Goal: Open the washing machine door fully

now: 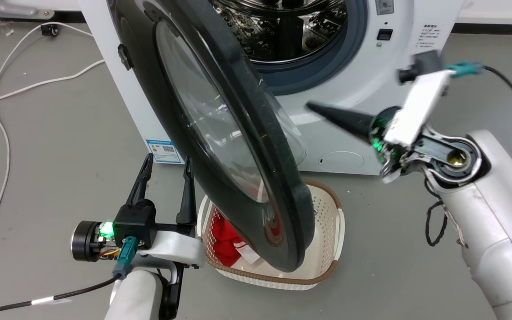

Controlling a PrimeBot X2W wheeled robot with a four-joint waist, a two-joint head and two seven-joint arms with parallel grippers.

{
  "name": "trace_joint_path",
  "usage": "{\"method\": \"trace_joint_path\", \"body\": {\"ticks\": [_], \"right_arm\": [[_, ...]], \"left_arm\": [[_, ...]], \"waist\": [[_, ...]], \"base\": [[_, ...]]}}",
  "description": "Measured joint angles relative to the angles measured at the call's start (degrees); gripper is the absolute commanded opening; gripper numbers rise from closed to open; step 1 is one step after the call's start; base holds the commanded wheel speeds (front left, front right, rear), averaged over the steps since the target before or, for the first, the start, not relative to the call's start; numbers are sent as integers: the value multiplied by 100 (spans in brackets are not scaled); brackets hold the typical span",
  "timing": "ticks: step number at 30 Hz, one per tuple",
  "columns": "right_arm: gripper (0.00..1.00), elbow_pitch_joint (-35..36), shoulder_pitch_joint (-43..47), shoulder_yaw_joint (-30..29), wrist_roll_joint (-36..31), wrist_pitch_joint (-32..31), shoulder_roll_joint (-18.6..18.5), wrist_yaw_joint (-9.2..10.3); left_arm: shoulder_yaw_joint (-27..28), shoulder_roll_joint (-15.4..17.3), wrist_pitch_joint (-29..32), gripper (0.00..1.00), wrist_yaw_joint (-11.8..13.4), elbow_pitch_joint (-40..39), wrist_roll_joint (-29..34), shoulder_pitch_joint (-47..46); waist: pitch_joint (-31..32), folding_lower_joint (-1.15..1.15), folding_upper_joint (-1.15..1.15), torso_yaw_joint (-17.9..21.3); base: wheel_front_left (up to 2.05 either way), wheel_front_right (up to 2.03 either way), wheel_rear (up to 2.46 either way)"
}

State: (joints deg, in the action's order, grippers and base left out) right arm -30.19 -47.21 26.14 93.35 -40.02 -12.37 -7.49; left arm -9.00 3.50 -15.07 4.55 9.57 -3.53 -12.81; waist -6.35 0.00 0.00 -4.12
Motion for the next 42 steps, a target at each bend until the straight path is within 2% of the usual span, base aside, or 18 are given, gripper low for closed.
{"method": "trace_joint_path", "body": {"ticks": [4,8,14,22,23,24,26,27,33,38,42], "right_arm": [[0,60,231,-417,-524,1477,-79,0],[0,71,640,-883,-616,2490,-115,0],[0,187,1382,-1404,-560,3310,-236,0],[0,723,2597,-1834,-361,3943,-219,0],[11,813,2733,-1867,-368,4023,-203,0],[37,917,2866,-1903,-375,4131,-181,0],[96,1129,3128,-1923,-577,4406,-178,0],[100,1226,3253,-1920,-706,4557,-179,0],[100,1545,3892,-1939,-1920,5358,-204,0],[100,1571,4072,-2493,-3549,5492,-63,0],[100,1995,4161,-3125,-5461,5506,122,-1]], "left_arm": [[51,-4,0,100,0,3,-1,42],[131,-2,0,100,-1,10,-9,108],[248,26,0,100,-3,36,-9,199],[387,63,0,100,-9,31,-8,314],[391,64,0,100,-12,37,-8,320],[400,64,0,100,-25,37,-8,320],[413,65,0,100,-34,51,-7,322],[420,66,0,100,-36,62,-4,327],[434,62,0,100,-54,82,8,400],[446,56,0,100,-81,100,25,408],[461,56,0,100,-88,104,27,413]], "waist": [[53,0,0,70],[129,0,0,146],[260,0,0,274],[390,0,0,422],[405,0,0,428],[416,0,0,430],[432,0,0,430],[447,0,0,429],[519,0,0,406],[530,0,0,408],[535,0,0,417]], "base": [[0,0,0],[0,0,0],[0,0,0],[0,0,0],[0,0,0],[0,0,0],[0,0,0],[0,0,0],[0,0,0],[0,0,0],[0,0,0]]}}
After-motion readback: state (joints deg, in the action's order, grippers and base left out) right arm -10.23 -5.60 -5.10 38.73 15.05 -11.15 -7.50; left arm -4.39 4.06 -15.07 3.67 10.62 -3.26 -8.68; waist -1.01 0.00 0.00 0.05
